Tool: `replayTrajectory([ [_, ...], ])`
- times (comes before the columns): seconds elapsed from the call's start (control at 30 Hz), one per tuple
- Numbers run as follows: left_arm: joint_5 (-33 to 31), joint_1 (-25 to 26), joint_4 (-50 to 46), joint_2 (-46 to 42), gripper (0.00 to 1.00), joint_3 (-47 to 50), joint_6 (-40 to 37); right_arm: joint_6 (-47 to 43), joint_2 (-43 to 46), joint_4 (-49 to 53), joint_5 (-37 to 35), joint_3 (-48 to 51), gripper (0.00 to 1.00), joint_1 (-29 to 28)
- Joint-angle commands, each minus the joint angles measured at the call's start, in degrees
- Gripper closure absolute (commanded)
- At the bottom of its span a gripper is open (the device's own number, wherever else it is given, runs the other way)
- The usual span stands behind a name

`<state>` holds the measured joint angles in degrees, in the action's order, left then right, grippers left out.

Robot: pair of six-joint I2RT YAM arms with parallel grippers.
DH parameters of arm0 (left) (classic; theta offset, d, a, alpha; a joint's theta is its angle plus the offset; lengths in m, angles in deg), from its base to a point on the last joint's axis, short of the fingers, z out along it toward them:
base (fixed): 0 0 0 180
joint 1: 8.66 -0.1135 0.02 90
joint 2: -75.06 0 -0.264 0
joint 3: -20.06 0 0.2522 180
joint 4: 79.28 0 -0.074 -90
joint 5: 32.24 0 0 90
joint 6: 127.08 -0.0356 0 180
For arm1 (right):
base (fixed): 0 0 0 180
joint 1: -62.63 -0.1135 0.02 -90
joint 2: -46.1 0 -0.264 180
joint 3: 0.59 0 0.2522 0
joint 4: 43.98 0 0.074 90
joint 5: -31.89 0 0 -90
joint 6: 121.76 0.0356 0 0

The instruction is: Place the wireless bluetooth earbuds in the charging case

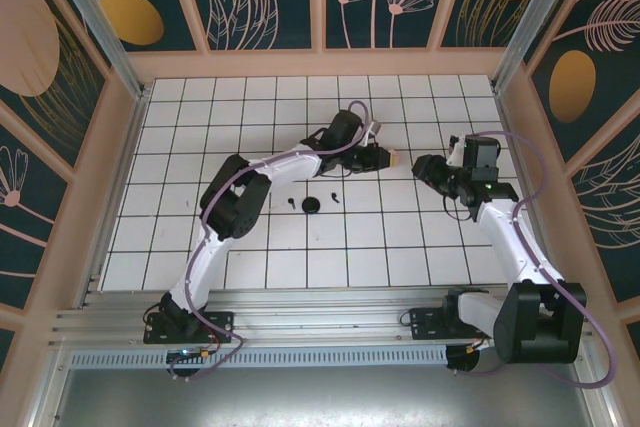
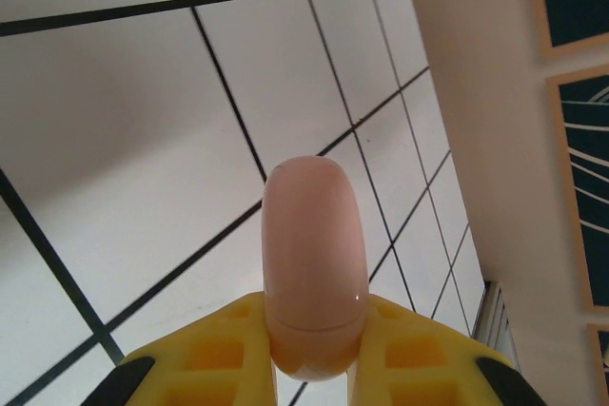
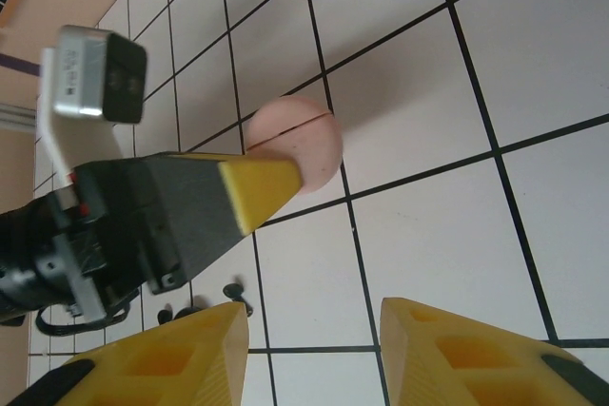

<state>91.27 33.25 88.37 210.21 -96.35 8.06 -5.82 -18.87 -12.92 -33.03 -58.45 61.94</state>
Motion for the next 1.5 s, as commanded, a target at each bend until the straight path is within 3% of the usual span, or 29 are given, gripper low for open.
replayTrajectory([
  [0.0,-1.48,0.19,-2.20,3.36,0.95,-3.71,4.92,0.69,-0.27,-0.95,-0.74,0.26,0.58,0.64],
  [0.33,-2.39,0.51,-2.06,7.97,0.93,-7.20,9.51,0.78,-1.59,-0.87,0.31,-0.77,0.58,0.69],
  [0.9,-4.90,0.53,-8.93,8.82,0.85,-8.85,6.74,-0.07,0.02,0.96,-0.51,-1.14,0.58,0.69],
  [1.23,-8.33,0.53,-13.75,7.41,0.64,-10.34,3.41,-0.26,0.07,1.81,-0.65,-1.99,0.58,0.69],
  [1.47,-13.74,0.48,-21.27,4.78,0.58,-14.15,-1.60,-0.36,0.16,2.66,-0.65,-2.88,0.58,0.69],
])
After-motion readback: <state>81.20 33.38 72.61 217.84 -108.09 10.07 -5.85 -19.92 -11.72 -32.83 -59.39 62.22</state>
